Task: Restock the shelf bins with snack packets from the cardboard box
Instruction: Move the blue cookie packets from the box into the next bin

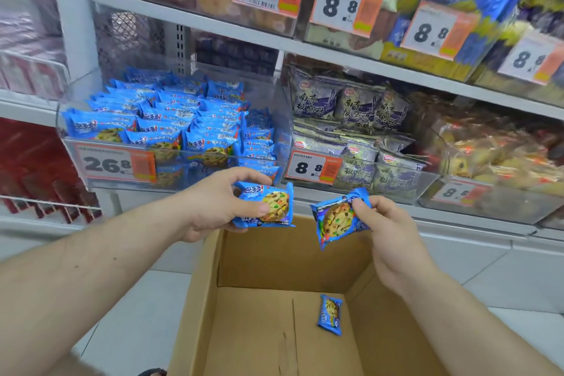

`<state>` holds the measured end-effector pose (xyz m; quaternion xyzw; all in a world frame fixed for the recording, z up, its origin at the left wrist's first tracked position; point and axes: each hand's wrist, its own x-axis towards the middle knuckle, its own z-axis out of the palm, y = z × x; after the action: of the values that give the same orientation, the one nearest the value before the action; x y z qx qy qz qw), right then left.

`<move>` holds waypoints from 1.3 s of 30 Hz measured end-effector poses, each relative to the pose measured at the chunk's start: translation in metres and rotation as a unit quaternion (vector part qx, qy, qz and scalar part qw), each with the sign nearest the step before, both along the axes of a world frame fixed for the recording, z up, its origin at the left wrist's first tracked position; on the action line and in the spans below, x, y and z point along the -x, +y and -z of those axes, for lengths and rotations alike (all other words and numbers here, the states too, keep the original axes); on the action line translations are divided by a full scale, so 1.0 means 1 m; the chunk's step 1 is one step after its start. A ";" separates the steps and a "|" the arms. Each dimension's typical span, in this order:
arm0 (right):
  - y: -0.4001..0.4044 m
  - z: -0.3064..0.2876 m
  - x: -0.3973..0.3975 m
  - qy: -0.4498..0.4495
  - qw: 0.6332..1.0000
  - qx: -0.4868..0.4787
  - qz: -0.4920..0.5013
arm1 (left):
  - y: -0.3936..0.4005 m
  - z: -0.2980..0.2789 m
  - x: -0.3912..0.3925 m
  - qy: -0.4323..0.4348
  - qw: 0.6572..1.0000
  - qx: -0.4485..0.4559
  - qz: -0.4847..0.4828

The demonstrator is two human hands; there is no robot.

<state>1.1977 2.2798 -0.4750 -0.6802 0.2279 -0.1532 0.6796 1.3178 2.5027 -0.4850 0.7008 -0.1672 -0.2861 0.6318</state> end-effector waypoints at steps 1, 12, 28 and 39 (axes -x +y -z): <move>0.003 -0.003 -0.002 -0.006 0.999 -0.034 -0.018 | 0.000 0.001 -0.001 -0.003 1.000 0.002 0.007; 0.027 -0.012 -0.029 -0.018 0.963 -0.240 -0.120 | -0.003 0.007 -0.004 0.021 0.999 0.021 0.032; 0.057 -0.029 -0.051 -0.040 0.901 0.322 -0.287 | 0.008 0.008 -0.005 -0.038 0.973 0.027 0.225; 0.059 -0.021 -0.050 -0.078 0.913 0.331 -0.225 | 0.002 -0.003 0.006 -0.080 0.987 0.039 0.132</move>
<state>1.2474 2.3391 -0.4538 -0.8853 -0.0483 -0.1153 0.4480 1.3117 2.5048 -0.4825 0.6678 -0.3191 -0.3031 0.6003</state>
